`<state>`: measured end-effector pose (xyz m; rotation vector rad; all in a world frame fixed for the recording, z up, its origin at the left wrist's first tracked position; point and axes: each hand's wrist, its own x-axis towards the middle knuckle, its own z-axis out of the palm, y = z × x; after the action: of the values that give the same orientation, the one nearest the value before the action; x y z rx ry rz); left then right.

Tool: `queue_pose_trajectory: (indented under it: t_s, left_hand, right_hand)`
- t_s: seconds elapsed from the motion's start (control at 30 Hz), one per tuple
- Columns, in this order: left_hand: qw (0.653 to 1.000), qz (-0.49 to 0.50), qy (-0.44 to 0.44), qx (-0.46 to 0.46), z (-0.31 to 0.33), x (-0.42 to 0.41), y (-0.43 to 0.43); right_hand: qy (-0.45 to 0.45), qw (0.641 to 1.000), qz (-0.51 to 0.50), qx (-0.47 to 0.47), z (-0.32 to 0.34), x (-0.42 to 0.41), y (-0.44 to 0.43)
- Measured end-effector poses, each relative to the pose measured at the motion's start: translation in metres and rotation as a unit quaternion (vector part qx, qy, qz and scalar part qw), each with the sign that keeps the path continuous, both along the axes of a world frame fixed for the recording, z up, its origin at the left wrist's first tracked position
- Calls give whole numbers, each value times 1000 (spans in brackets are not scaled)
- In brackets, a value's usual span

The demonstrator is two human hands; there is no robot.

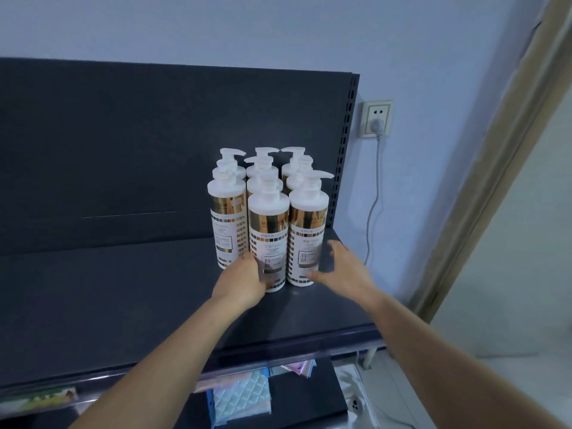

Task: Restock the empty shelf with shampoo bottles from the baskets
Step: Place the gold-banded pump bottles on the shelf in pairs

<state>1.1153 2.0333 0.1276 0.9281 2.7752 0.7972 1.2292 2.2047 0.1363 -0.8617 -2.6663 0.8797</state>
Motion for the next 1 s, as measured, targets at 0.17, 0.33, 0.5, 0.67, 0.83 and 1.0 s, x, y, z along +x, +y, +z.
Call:
queue_pose_trajectory:
  t_s: [0.17, 0.33, 0.5, 0.67, 0.83, 1.0]
  left_hand:
    - [995, -63, 41, -64, 1, -1, -13]
    - [979, -144, 99, -102, 1, 4, -27]
    - [954, -254, 137, -84, 3, 23, -34]
    - [909, -368, 187, -55, 7, 62, -34]
    - [867, -446, 221, -35, 4, 114, -38]
    - [830, -514, 212, -36, -5, 171, -58]
  right_hand:
    - [-73, 994, -51, 59, 1, 30, -17]
    - [-106, 981, -129, 95, -5, 60, -55]
    - [-133, 967, -192, 105, -7, 99, -94]
    - [-150, 950, -248, 117, -1, 150, -130]
    - [-176, 929, -299, 130, -4, 207, -167]
    - [-212, 905, -346, 126, -11, 267, -213]
